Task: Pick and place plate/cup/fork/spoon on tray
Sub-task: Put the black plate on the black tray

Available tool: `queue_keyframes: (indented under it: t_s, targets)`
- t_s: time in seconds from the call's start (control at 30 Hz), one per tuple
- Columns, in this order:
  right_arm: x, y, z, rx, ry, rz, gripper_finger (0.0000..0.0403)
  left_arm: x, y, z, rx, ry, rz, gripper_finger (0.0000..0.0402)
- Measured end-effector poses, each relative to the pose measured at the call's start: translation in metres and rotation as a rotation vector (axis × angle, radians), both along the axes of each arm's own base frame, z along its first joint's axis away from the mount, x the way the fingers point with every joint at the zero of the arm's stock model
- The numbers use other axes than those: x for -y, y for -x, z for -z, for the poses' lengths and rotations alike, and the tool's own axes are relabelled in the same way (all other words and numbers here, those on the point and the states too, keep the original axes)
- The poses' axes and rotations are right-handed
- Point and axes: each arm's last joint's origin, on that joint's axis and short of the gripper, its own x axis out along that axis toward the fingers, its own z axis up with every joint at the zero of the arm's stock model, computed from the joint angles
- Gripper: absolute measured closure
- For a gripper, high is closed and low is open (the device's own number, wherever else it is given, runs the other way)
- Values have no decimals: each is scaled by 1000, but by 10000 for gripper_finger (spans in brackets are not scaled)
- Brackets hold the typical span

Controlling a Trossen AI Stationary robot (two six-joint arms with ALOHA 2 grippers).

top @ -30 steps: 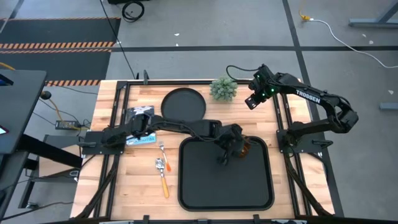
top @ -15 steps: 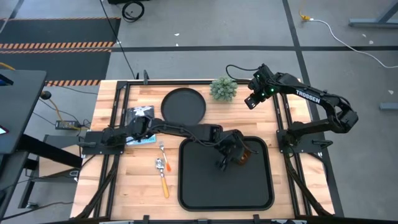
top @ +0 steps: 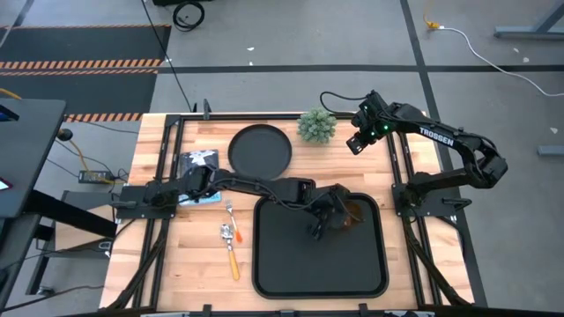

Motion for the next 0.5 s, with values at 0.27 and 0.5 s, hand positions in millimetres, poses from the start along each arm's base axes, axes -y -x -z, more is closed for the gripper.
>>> queue_keyframes:
  t_s: [0.27, 0.5]
  targets:
    - [-1, -1, 0, 19, -17, -10, 396, 0, 0, 0, 24, -137, 92, 247]
    - [-1, -1, 0, 19, -17, -10, 396, -6, -1, 0, 45, -294, 193, 258]
